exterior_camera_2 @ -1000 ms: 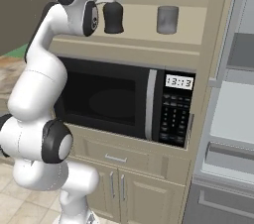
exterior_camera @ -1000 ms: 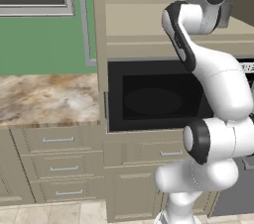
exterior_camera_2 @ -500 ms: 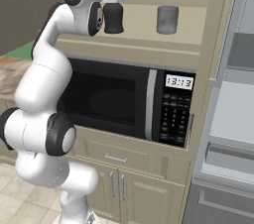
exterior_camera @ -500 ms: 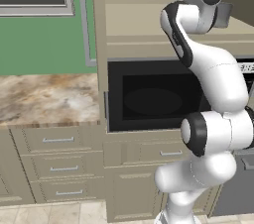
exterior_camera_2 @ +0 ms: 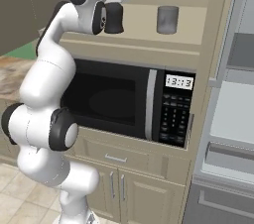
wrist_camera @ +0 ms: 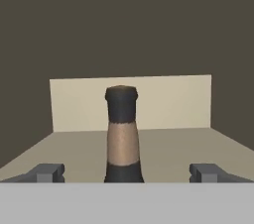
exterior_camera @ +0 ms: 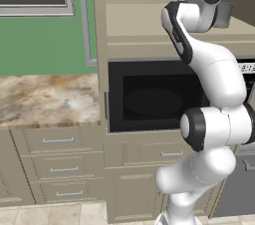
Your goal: There is a bowl on the dining counter. Grab a lemon wedge from the fridge and place it in the bowl. Then get the liquor bottle and glass cup from the cabinet and place them next to the bowl.
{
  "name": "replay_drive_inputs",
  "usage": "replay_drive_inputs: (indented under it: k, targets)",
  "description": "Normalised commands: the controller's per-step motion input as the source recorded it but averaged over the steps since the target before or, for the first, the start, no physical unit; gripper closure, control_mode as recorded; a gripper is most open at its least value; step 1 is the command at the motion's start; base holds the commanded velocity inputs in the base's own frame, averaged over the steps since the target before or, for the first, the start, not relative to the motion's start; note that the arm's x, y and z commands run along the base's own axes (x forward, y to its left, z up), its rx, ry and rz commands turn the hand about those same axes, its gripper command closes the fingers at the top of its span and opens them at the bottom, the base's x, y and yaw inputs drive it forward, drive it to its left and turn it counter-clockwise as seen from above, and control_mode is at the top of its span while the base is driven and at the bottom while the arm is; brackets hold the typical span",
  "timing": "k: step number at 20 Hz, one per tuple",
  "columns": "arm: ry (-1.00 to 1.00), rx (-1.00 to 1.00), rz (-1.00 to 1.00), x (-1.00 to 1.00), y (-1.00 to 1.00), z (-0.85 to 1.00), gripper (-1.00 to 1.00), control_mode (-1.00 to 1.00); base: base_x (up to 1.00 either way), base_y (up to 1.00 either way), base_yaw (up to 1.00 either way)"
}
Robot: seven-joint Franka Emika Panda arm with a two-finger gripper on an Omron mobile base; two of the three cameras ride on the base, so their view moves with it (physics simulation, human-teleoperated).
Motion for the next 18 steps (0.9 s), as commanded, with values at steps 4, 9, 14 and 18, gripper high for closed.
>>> replay_drive_inputs:
  k: [4, 9, 14, 18]
  targets:
    - [0.0, 0.0, 0.0, 0.15, -0.05, 0.0, 1.0, -1.0, 0.0, 0.0, 0.0]
    - [0.0, 0.0, 0.0, 0.09, 0.0, 0.0, 1.0, -1.0, 0.0, 0.0, 0.0]
    - [0.02, 0.0, 0.0, 0.02, 0.0, 0.0, 1.0, -1.0, 0.0, 0.0, 0.0]
    - [0.06, 0.0, 0.0, 0.0, 0.0, -0.03, 1.0, -1.0, 0.0, 0.0, 0.0]
